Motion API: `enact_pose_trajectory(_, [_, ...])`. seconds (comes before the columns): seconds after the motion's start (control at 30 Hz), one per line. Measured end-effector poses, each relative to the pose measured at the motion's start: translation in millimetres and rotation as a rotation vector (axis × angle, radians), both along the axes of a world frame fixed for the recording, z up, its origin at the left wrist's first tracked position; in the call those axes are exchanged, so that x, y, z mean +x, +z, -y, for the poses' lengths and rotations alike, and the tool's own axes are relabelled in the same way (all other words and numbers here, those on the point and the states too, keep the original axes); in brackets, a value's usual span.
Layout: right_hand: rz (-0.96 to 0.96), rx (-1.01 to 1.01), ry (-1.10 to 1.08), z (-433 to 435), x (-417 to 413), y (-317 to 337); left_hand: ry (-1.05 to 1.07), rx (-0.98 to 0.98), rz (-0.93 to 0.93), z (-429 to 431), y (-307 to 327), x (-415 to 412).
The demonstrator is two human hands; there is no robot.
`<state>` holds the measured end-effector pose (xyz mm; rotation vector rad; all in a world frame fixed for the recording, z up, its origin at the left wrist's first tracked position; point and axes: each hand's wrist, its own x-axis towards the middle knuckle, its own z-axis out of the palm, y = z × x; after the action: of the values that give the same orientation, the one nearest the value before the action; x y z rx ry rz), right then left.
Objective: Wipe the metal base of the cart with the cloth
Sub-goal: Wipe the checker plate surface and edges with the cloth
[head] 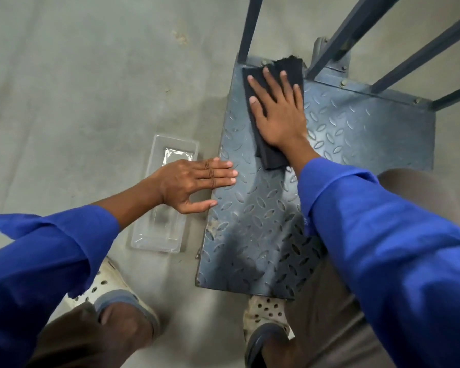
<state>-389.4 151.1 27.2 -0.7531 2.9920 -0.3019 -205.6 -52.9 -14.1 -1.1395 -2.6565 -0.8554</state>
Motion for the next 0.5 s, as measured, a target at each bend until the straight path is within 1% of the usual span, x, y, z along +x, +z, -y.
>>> enact_pose_trajectory(0.03, [0.006,0.001,0.014,5,10,-1,0.011,0.008,-0.005,-1,-1,1])
enact_pose_trajectory(0.1, [-0.036,0.018,0.16,0,48,-5,0.034,0.025,-0.002,-3,-4,3])
enact_pose_trajectory(0.13, [-0.045,0.004,0.173,-10,67,-8,0.038,0.028,-0.001,-4,-5,4])
enact_pose_trajectory(0.17, [-0.033,-0.008,0.098,-22,79,-11,0.037,0.026,-0.002,-4,-5,4])
enact_pose_trajectory(0.2, [-0.026,-0.008,-0.027,-32,81,-12,0.034,0.02,-0.004,-3,-5,4])
enact_pose_trajectory(0.27, [0.003,0.015,-0.25,-35,62,-8,0.028,0.019,-0.003,-2,-4,2])
enact_pose_trajectory(0.3, [0.021,0.018,-0.293,-28,47,-7,0.029,0.023,-0.005,-2,-3,1])
enact_pose_trajectory(0.37, [0.036,0.004,-0.228,-1,24,-4,0.046,0.028,-0.009,-3,-3,3])
enact_pose_trajectory(0.43, [0.017,0.018,-0.043,23,23,-4,0.062,0.03,-0.008,-5,-3,5])
enact_pose_trajectory(0.5, [0.01,0.021,0.13,21,40,-6,0.056,0.022,0.0,-6,-1,5])
